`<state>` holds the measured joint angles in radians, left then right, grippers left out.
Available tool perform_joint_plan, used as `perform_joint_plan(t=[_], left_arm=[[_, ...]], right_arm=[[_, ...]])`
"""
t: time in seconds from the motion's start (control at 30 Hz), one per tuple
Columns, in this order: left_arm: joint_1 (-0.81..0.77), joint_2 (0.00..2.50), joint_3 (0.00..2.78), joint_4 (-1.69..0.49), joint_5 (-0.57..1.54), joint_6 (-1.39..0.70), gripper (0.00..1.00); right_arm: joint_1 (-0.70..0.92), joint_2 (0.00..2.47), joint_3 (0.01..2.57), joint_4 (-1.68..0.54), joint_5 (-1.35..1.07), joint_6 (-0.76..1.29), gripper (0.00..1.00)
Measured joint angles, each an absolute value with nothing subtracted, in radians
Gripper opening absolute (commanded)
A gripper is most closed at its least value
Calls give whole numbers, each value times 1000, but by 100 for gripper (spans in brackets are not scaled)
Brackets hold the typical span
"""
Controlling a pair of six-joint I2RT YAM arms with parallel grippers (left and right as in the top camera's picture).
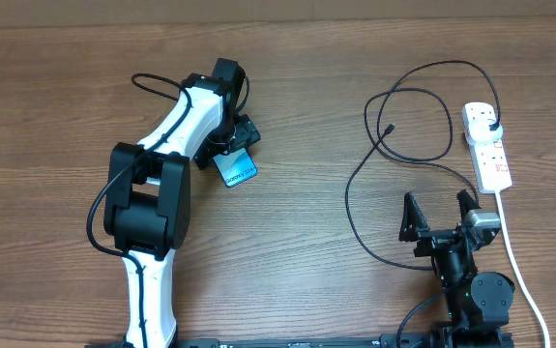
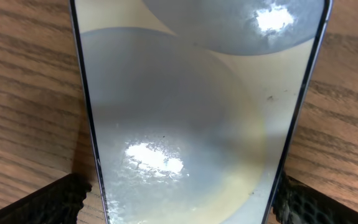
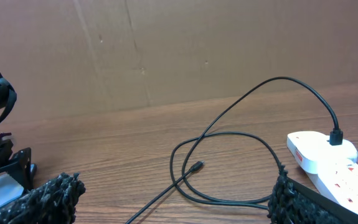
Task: Plug charger to phone and switch on socket
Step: 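Close the left gripper on the phone's short edge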
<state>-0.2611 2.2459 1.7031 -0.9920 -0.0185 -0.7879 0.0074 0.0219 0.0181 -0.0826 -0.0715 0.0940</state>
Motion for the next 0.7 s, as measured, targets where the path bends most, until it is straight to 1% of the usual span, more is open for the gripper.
perform_joint_plan(t=[0.1,0.17,0.33,0.53,0.7], left_arm=[[-260,2246,1703,-992,-17,-804,99],[-260,2246,1703,-992,-16,-813,96],[-260,2246,1703,-994,-15,-831,93],[-259,2246,1702,-999,-12,-850,82],[-255,2246,1702,-998,-7,-862,75]], right_arm=[[7,22,18,-83,-72,94,100],[7,22,18,-83,-71,94,100],[7,22,18,-82,-72,94,100],[7,22,18,-83,-71,94,100],[7,22,18,-83,-72,94,100]])
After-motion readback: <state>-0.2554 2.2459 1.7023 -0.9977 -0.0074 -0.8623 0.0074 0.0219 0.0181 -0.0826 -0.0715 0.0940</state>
